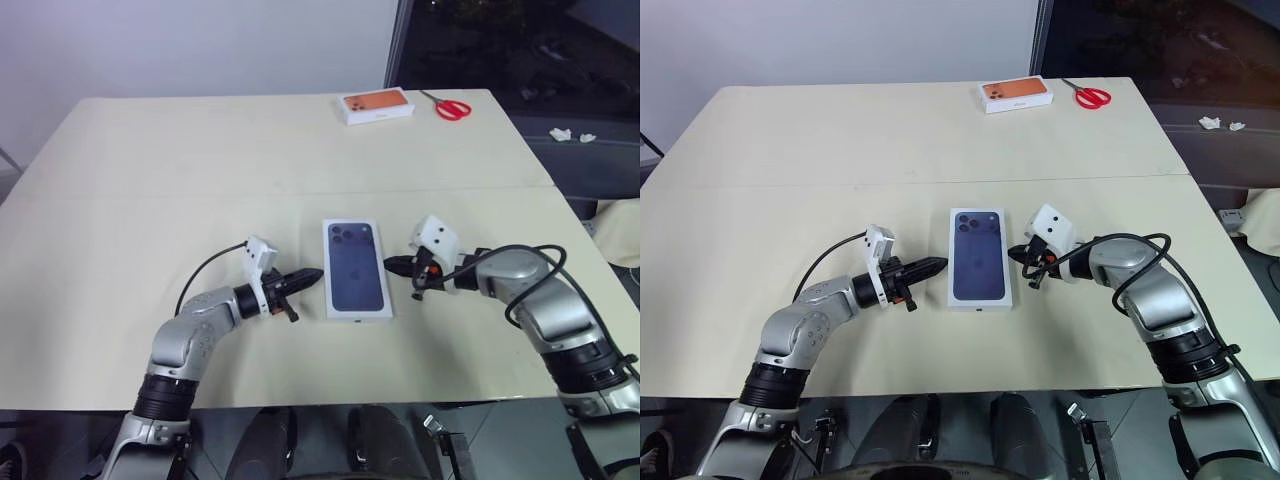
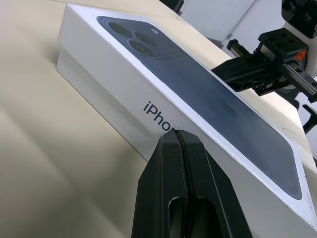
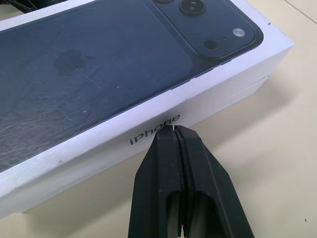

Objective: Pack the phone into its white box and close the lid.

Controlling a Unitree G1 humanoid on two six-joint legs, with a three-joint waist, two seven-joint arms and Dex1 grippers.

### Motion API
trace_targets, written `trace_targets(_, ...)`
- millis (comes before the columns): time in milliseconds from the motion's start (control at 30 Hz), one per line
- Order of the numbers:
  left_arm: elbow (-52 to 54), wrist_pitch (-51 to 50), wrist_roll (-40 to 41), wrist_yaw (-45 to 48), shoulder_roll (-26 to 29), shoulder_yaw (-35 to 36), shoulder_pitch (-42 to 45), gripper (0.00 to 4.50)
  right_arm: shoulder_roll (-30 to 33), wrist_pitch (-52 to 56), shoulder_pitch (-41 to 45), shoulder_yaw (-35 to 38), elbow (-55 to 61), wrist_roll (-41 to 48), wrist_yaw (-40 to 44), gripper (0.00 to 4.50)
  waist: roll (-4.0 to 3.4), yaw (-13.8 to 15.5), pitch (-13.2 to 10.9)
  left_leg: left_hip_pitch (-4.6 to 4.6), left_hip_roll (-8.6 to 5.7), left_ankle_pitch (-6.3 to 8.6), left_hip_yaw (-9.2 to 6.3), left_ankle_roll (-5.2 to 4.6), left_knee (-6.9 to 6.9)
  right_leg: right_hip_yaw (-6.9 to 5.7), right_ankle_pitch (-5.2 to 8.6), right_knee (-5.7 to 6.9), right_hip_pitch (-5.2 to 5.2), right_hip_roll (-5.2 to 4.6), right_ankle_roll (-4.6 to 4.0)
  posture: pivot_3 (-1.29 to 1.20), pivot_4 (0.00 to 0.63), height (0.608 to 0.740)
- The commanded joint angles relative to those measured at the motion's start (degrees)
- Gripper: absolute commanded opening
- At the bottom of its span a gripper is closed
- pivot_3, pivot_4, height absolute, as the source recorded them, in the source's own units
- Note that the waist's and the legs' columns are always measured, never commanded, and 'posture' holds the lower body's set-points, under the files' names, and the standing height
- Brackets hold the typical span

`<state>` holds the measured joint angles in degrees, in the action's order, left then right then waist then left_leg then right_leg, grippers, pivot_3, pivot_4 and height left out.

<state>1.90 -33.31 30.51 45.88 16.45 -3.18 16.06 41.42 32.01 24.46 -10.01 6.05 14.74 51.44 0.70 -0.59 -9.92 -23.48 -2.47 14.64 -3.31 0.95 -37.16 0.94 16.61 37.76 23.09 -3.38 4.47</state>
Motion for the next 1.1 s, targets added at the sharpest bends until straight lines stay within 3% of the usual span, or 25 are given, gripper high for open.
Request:
trace_targets(33, 1.3, 0.4, 0.0, 0.5, 0.4, -0.4, -0.7, 0.0, -0.9, -0.8, 0.4, 0.1, 1.7, -0.1, 0.5, 0.05, 0.0, 0.0, 0.0, 0.0, 0.0, 0.0, 0.0, 0.0, 0.0, 0.0, 0.0, 0.0, 0.0, 0.0, 0.0, 0.0, 0.15, 0.74)
trace_targets(600, 0.6, -1.8, 3.1, -2.3, -2.8, 2.4, 1.4, 0.0, -1.3, -1.9, 0.6, 0.3, -0.2, -3.0, 0.4, 0.05, 0.0, 0.0, 0.0, 0.0, -0.02, 0.0, 0.0, 0.0, -0.02, 0.0, 0.0, 0.02, 0.0, 0.0, 0.0, 0.0, 0.15, 0.74)
trace_targets(1100, 1.0, -0.6, 1.5, -2.9, -1.3, 3.2, -0.8, 0.0, -1.5, -3.7, 1.1, -0.7, -2.3, -6.4, 0.5, 0.05, 0.0, 0.0, 0.0, 0.02, -0.02, -0.01, 0.01, 0.02, -0.03, 0.01, 0.0, 0.08, 0.01, 0.01, 0.0, 0.0, 0.15, 0.74)
